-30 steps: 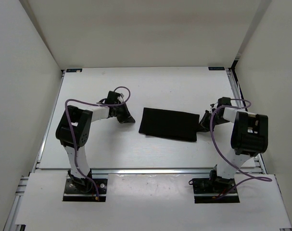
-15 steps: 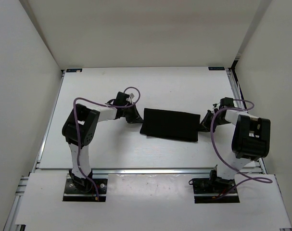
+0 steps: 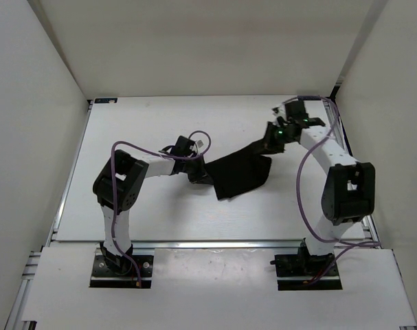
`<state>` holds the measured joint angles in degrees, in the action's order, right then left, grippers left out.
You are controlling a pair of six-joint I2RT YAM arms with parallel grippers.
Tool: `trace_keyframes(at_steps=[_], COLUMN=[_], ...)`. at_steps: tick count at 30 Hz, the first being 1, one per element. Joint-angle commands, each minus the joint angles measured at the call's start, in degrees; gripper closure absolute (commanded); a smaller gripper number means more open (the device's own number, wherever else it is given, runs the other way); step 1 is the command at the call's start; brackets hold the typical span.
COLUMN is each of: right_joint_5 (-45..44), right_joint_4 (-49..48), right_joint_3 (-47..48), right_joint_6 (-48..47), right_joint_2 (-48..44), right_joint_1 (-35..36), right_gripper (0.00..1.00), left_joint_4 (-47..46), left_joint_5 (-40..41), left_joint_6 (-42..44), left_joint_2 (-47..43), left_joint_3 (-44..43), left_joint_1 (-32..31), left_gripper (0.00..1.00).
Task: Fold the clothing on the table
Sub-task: Fold the skirt
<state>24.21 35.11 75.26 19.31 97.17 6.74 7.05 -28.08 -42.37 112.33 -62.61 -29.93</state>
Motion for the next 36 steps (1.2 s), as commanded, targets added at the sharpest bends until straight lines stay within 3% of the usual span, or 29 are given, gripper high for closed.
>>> trace_keyframes(at_steps=[1,12,28,31,33,36], right_joint_5=[3.38,11.56,18.42,21.05,23.33,27.36], right_joint_4=[3.03,6.72,10.24,10.42,9.98,7.61], right_joint_3=[6.54,14.12,13.06,15.17,16.84,19.91], right_joint_6=[1.25,-1.29,-5.95,-6.57,-6.39,-4.73], right_joint_2=[3.81,15.15,18.76,20.34,21.92,22.19], right_joint_1=[7.91,19.53,24.02,24.55,24.37,24.11], right_gripper=[1.00,1.00,0.96,0.83,0.56,0.50], left_joint_4=[1.48,1.31,0.42,-0.19,-0.02,0.24], left_joint_5=[-0.14,0.82,1.44,1.53,1.27,1.09], left_joint_6=[1.06,1.85,0.98,0.62,0.53,0.88], left_joint_2=[0.17,-0.97,-2.56,-2.82,-3.17,-3.34], left_joint_3=[1.00,1.96,2.75,3.11,3.20,3.20], left_joint_1=[0.75,2.42,6.20,6.38,6.29,6.99], left_gripper=[1.00,1.00,1.00,1.00,1.00,1.00])
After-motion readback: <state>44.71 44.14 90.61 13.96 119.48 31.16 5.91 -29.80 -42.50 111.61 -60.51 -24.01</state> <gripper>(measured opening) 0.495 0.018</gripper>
